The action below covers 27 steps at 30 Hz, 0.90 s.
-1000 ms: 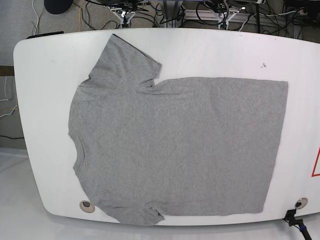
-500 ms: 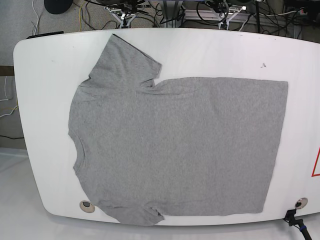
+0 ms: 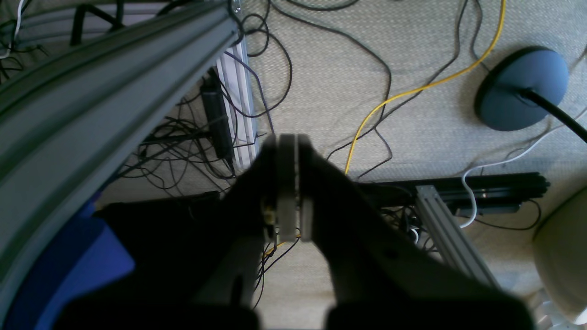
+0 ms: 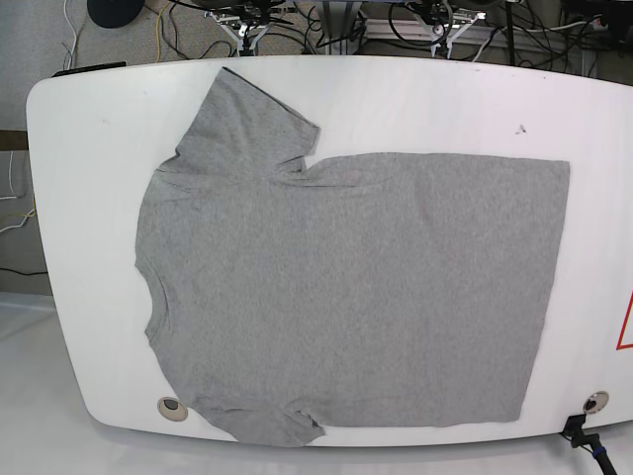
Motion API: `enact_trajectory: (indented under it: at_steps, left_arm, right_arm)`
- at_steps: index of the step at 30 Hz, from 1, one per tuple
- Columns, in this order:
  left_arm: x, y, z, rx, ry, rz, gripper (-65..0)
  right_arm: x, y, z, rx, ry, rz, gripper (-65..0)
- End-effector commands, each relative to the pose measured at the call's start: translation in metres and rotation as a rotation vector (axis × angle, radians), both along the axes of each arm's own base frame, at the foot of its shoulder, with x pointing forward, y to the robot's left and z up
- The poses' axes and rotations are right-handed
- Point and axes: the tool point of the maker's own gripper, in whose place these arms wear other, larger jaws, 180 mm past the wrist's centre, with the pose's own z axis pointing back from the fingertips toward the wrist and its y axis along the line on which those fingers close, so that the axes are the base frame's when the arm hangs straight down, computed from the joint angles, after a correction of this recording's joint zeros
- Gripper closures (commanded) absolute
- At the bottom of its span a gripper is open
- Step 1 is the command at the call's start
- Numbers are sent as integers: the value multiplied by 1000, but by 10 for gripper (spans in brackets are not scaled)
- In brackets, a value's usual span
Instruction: Fold the T-shirt properly
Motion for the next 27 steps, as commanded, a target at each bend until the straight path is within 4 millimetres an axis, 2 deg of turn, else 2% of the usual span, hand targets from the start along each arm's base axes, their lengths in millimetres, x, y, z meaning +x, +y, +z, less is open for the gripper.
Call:
enact_trajectory:
  at_steps: [1,10,13,15,17,19,23,27]
  left_arm:
    - [1,2,0,2,-13,3,0]
    - [-5,7,2,5,-57,-9,0]
    - [-5,13,4,8,-91,-15,0]
    - [-12,18,5,16,-88,-13,0]
    - [-15,30,7,29,-96,-25,0]
    - [-19,40,9,44,-92,-31,0]
    - [-28,45,12,43,-96,-38,0]
    - [-23,49,23,45,-171,-63,0]
  right_arm:
    - [3,-2,0,-7,-5,12,0]
    - [9,-17,3,-31,-57,41,0]
    - [-7,-28,4,-48,-53,31,0]
    - [-5,-32,5,-56,-65,41,0]
    - [-18,-36,5,-61,-50,48,0]
    - [-22,-42,7,-68,-57,47,0]
    - [-39,-57,11,-88,-56,56,0]
    - [-57,-77,19,-115,-69,76,0]
